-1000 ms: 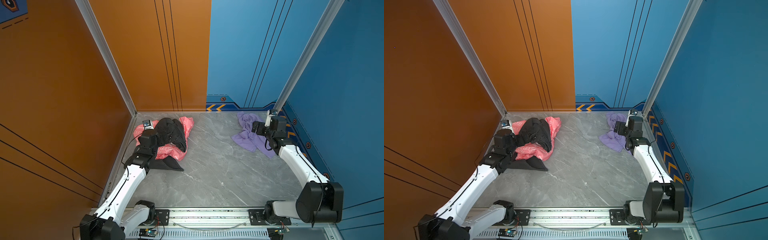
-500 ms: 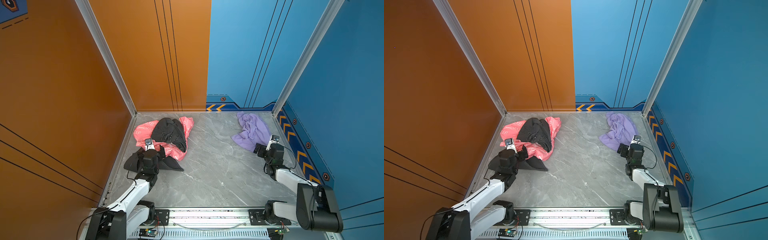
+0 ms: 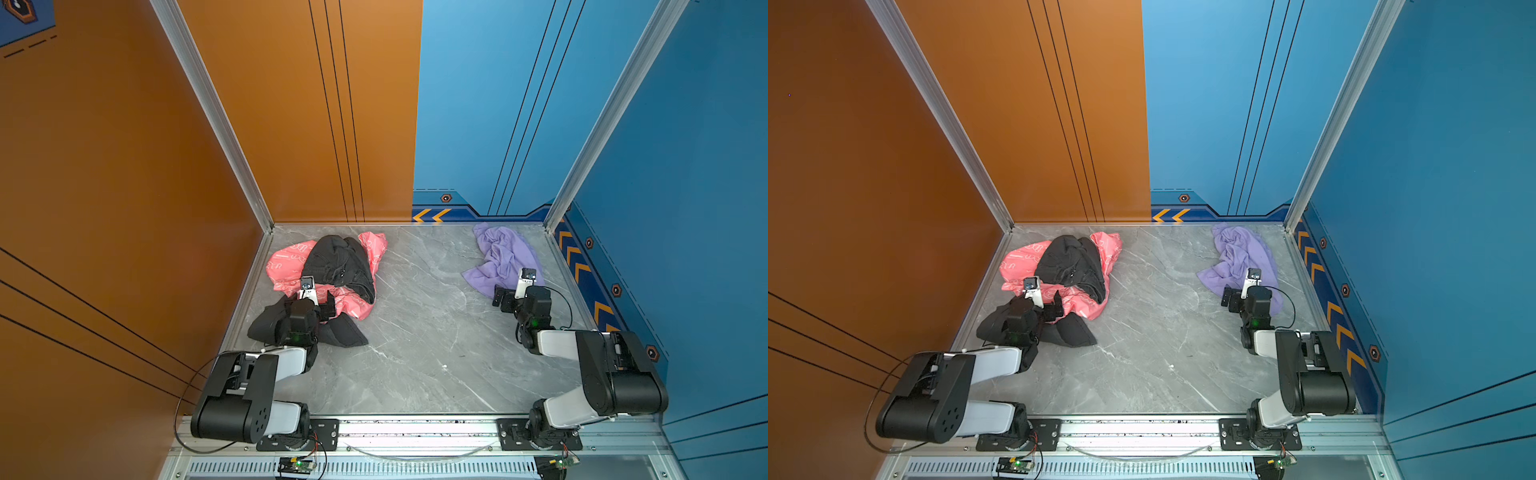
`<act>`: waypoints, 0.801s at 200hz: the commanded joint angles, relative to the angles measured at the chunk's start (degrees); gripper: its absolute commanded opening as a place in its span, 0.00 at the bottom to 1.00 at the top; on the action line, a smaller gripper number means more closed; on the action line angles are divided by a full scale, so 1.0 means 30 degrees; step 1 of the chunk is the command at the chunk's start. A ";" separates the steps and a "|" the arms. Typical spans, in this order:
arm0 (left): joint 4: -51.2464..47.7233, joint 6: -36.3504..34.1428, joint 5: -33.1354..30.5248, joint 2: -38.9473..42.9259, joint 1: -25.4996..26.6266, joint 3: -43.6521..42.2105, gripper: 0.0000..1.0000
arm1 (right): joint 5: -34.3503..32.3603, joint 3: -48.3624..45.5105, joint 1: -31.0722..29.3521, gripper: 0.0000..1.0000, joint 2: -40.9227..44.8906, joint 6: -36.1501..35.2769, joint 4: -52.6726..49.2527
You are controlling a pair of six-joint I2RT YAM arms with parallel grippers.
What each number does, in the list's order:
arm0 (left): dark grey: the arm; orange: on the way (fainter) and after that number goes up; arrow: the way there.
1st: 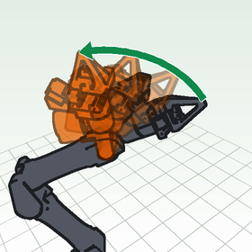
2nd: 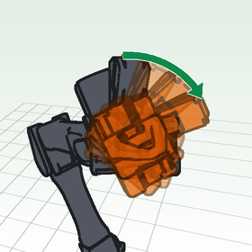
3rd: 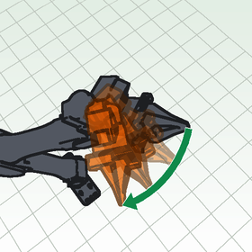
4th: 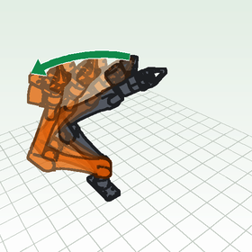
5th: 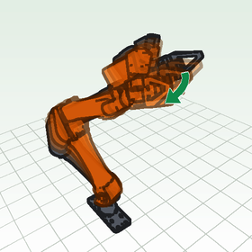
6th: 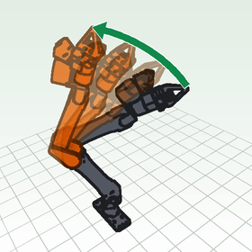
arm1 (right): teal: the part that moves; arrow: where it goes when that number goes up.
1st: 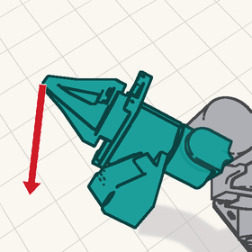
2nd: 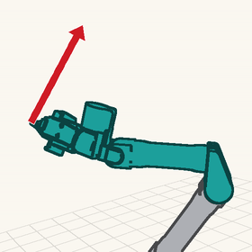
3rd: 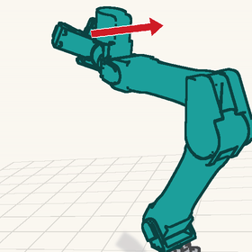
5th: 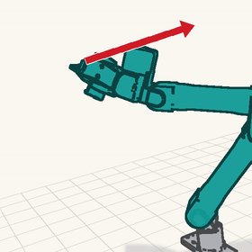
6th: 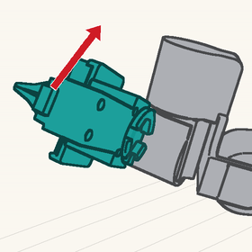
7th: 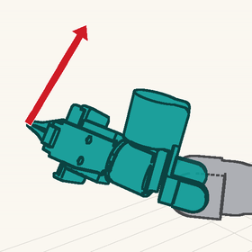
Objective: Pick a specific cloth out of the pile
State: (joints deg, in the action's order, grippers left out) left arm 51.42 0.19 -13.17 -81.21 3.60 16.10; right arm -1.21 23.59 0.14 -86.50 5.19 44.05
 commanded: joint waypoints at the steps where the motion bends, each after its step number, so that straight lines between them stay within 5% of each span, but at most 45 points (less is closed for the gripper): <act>1: 0.2677 -0.0440 0.2045 -0.2047 -0.0435 0.0268 0.98 | 0.0808 -0.1218 0.0011 1.00 -0.0983 -0.0642 0.4148; 160: 0.1080 -0.0592 0.1406 -0.2845 -0.0304 0.1662 0.98 | 0.1135 -0.0929 0.0041 1.00 -0.0754 -0.0836 0.3103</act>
State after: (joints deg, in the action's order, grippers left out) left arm 55.48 -0.25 -9.80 -89.23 2.24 19.64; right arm 1.52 20.75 0.27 -88.36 3.33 52.12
